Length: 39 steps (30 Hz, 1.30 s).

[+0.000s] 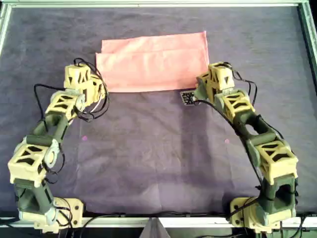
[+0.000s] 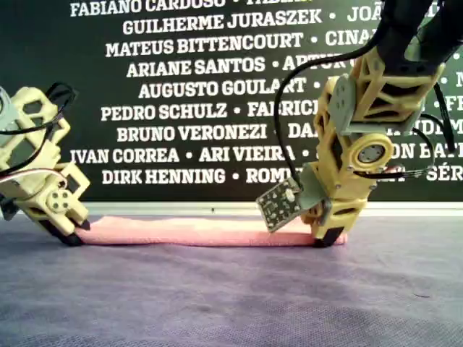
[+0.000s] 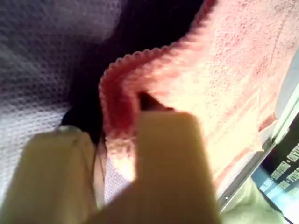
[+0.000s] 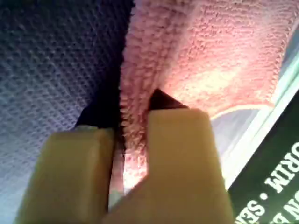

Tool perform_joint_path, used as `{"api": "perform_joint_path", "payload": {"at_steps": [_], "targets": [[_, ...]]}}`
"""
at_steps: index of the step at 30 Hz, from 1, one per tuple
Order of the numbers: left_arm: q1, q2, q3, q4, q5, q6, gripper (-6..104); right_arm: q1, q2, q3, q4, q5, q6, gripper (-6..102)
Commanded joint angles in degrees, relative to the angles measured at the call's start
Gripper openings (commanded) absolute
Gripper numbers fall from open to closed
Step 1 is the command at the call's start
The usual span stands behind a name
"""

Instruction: Fold a cloth

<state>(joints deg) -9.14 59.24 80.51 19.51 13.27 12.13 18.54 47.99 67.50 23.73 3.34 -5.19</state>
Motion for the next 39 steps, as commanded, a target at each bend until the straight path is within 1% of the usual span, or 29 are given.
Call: {"api": "perform_joint_path", "payload": {"at_steps": [1,3,4,6,8,10,13,17,20,22,25,26,28,29,32,34,36,39], "targets": [[-1.32,2.11,-3.34,-0.88,0.44,-0.09,13,-0.26,1.05,-6.42,-0.26,0.7,0.09,9],[-1.32,2.11,-3.08,-0.88,0.44,0.0,13,-0.35,1.05,-6.33,-0.26,0.7,-0.44,3],[-1.23,2.2,-2.81,-0.79,0.44,0.44,13,-0.35,1.14,-6.24,-0.26,0.7,-0.62,1],[-1.23,2.72,-2.2,-0.35,0.44,0.53,13,-0.26,1.23,-5.45,-0.18,0.53,-0.62,-2],[-1.32,4.75,-2.11,0.09,0.53,-0.09,12,-0.18,1.76,-5.27,0.88,-0.09,-0.7,-2],[-1.32,6.42,-2.02,0.09,0.53,-0.09,9,-0.18,2.37,-5.27,0.97,0.7,-0.7,-2],[-1.23,8.35,-2.02,0.18,0.53,-0.09,3,-0.26,2.81,-5.19,1.05,0.7,-0.44,-2],[-1.23,10.2,0.53,0.18,0.53,-0.18,0,-0.26,2.9,-5.19,1.05,0.7,0.0,-2],[-1.32,10.72,2.55,0.18,0.53,-0.18,0,-0.26,2.02,-5.19,1.05,0.7,0.0,-2],[-1.23,10.81,3.43,0.18,0.53,-0.18,0,-0.26,1.76,-5.19,1.05,0.44,-0.44,-2],[-1.23,10.81,3.6,0.18,0.53,-0.18,0,-0.18,2.55,-4.75,1.05,0.0,0.0,-2],[-1.23,10.81,3.96,0.18,0.53,-0.18,0,-0.18,2.9,-3.6,1.05,0.62,0.09,-2],[-1.32,10.99,5.63,0.18,0.53,-0.18,0,-0.18,4.04,-0.09,1.05,0.7,0.09,-2],[-1.49,11.6,6.77,0.18,0.62,-0.18,0,-0.18,5.54,2.02,1.05,0.7,0.0,-2],[-3.25,15.12,11.6,0.18,0.62,-0.18,0,0.09,10.72,10.9,0.88,0.7,-0.62,-2],[-3.96,17.4,15.12,0.18,0.62,-0.18,0,0.35,15.21,15.73,0.09,0.7,-0.62,-2],[-4.83,19.51,17.49,0.18,0.62,-0.18,0,0.62,18.98,19.69,0.0,-0.09,-0.35,-2],[-5.54,20.48,20.21,0.18,0.62,-0.18,0,0.7,22.76,23.91,-0.09,-0.09,-0.35,-2]]}}
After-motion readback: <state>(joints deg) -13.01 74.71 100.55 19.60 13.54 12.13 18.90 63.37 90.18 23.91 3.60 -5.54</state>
